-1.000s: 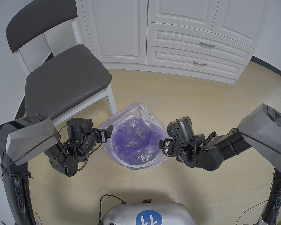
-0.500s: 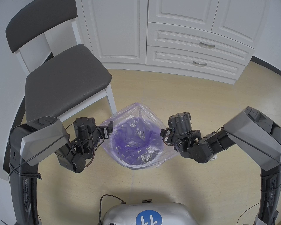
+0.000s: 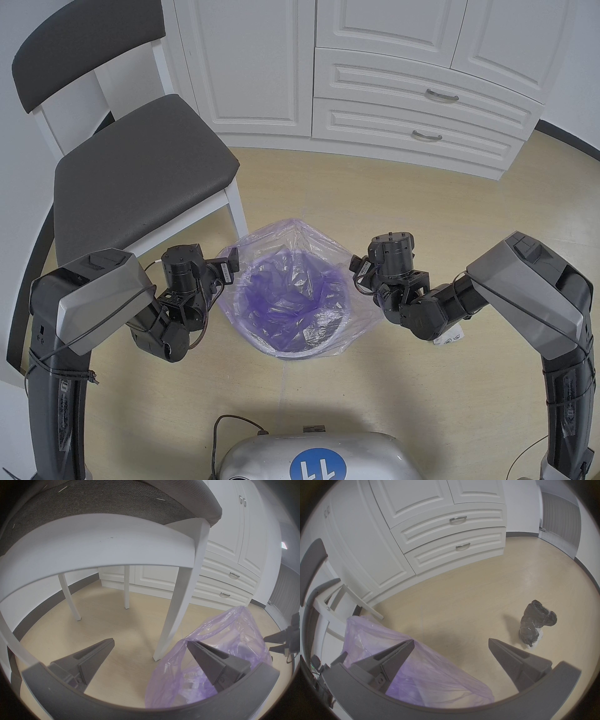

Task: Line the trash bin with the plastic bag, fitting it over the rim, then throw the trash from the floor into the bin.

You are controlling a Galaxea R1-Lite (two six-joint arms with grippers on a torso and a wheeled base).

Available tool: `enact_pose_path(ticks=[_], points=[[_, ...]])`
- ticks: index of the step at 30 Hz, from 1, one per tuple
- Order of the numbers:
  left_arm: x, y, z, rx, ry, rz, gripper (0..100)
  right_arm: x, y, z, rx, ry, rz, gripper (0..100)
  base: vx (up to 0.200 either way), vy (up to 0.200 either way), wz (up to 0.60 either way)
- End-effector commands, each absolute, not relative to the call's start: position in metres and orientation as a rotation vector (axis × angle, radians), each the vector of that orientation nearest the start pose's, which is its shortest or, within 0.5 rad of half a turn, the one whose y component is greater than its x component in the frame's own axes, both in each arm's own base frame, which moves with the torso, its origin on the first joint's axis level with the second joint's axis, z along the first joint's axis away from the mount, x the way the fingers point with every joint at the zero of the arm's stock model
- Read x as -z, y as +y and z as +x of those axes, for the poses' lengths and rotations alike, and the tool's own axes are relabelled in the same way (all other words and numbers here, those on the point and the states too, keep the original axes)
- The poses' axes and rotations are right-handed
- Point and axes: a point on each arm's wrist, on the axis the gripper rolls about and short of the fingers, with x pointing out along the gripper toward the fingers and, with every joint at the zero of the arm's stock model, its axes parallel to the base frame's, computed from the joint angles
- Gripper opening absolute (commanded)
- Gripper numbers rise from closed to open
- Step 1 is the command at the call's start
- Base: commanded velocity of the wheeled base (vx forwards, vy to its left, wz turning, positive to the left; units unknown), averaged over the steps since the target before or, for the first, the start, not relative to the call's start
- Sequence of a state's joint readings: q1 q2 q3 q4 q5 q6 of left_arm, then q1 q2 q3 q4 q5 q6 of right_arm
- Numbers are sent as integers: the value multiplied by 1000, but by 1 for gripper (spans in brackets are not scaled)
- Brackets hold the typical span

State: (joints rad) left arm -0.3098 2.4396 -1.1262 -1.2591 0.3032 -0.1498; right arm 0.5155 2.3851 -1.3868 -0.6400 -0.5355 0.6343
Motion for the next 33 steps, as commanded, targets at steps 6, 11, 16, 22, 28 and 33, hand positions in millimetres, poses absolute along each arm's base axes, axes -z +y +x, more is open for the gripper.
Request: enact_pose_path(ticks=[6, 11, 16, 22, 28, 33], points=[[-36, -131, 430, 1, 51, -134, 100, -58, 224, 421, 93, 211, 507, 100, 0, 0, 0], [-35, -129, 429, -3, 60, -125, 100, -63, 224, 418, 88, 217, 514, 100, 0, 0, 0], [-29, -129, 436, -25, 45, -129, 100, -77, 222, 413, 80, 213, 517, 100, 0, 0, 0], [-28, -130, 441, -49, 34, -130, 100, -98, 228, 384, 50, 280, 484, 100, 0, 0, 0], [-25, -123, 441, -64, 58, -120, 100, -96, 227, 382, 24, 310, 487, 100, 0, 0, 0], [-24, -123, 440, -67, 76, -115, 100, -75, 223, 386, 33, 418, 437, 100, 0, 0, 0]])
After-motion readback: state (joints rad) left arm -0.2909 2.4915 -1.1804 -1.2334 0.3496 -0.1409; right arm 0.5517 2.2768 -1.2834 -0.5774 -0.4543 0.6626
